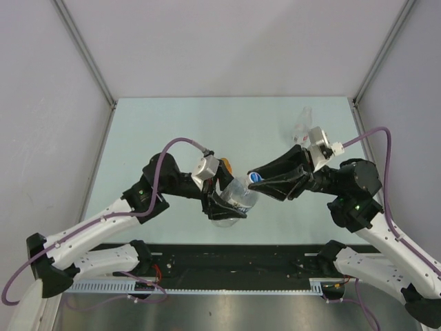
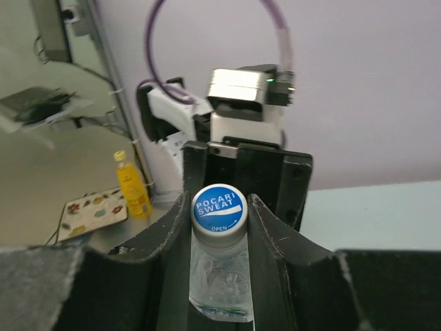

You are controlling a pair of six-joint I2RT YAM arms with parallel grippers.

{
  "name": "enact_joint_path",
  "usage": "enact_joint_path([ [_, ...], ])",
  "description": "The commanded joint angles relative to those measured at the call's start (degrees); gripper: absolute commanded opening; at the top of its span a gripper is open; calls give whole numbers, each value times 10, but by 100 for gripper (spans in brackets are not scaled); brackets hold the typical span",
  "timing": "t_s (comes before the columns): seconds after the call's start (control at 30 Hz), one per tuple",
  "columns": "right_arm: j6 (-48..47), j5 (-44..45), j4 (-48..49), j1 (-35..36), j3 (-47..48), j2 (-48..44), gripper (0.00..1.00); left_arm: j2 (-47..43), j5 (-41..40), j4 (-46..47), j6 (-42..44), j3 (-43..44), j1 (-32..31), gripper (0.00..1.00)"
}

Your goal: Unscrew the bottle caps

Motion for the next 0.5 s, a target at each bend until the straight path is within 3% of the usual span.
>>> enact_joint_path([
  [0.0, 21, -151, 40, 4, -11, 26, 0, 41, 208, 57, -52, 33, -1, 0],
  [0.23, 39, -236, 58, 5, -11, 24, 0, 71, 286, 148, -121, 42, 14, 0],
  [0.33, 40, -264, 58, 5, -12, 26, 0, 99, 319, 236, -197, 39, 14, 0],
  [0.47, 35, -289, 55, 7, -12, 26, 0, 128, 332, 469, -372, 18, 14, 0],
])
